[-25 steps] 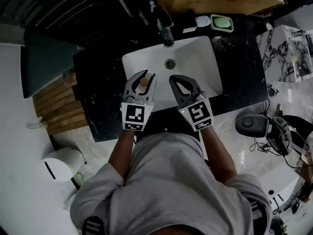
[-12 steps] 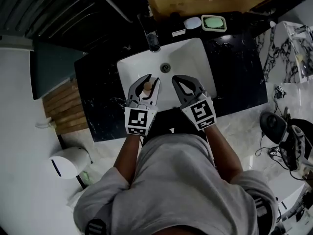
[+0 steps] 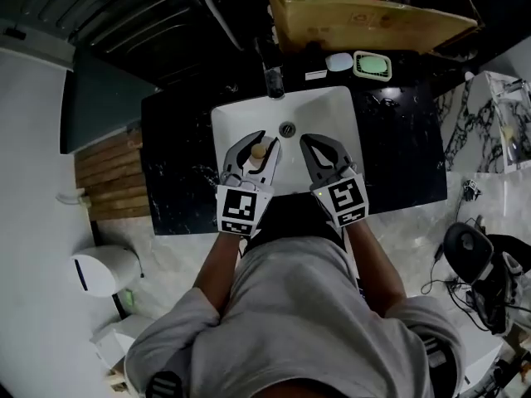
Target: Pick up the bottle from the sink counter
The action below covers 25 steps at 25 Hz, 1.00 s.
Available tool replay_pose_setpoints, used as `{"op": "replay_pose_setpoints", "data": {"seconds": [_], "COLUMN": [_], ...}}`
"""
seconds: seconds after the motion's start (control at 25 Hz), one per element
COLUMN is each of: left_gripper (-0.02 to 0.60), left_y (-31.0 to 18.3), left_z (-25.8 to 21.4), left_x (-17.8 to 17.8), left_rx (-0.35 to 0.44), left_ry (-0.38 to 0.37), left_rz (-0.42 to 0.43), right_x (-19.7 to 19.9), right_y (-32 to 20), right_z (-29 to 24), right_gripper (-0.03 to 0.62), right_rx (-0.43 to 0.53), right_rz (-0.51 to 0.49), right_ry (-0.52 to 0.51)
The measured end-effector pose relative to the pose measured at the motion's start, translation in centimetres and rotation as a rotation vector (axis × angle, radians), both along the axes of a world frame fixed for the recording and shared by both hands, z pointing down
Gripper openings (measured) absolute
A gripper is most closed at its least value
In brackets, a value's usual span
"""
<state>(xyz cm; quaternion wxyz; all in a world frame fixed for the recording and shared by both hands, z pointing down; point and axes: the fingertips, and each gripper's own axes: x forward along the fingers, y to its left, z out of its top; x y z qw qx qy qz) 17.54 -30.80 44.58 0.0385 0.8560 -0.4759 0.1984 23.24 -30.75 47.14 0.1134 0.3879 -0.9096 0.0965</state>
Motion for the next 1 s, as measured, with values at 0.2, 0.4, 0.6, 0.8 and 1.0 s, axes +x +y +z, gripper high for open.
{"op": "replay_pose_setpoints", "data": {"seconds": [0.2,0.4,0.6,0.8,1.0], "left_gripper": [0.110,0.110,0.110,0.110,0.110], "left_y": [0.0,0.9,1.9,2.0,2.1], "left_z": [-1.5,-2.9,-4.6,-5.5,-5.8], "left_x": [-0.3,-0.5,-1.0,-1.1,-1.3], "left_rx": [0.018,0.031,0.053,0.069,0.078], "left_ry": [0.011,0.054,0.085,0.123,0.124], "left_rz": [0.029,0.033,0.039,0.059,0.067], "right_x": [-0.7,-1.1,-1.3,-1.5,-1.1], "right_y": [0.1,0.5,1.4,1.6,2.1], "right_z": [-1.8,-3.8,-6.8,-7.9,-8.2], "right_gripper": [0.009,0.009,0.009,0.009,0.009], "right_rx": [0.031,0.079,0.136,0.182,0.190], "right_rz": [0.042,0.077,0.140,0.165,0.210], "right_ry": [-0.008,0.002,-0.024,0.026,0.026]}}
